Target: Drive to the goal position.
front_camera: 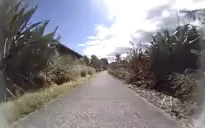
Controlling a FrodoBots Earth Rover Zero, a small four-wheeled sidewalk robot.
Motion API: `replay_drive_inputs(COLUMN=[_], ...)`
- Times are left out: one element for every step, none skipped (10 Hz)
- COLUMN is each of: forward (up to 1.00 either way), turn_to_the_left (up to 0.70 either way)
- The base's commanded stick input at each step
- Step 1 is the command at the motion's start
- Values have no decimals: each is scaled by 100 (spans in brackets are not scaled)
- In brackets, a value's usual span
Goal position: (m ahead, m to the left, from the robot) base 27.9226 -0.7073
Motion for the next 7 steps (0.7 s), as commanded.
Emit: replay_drive_inputs(forward=[70,70,70,70,70,70,70], turn_to_the_left=[3,3,3,3,3,3,3])
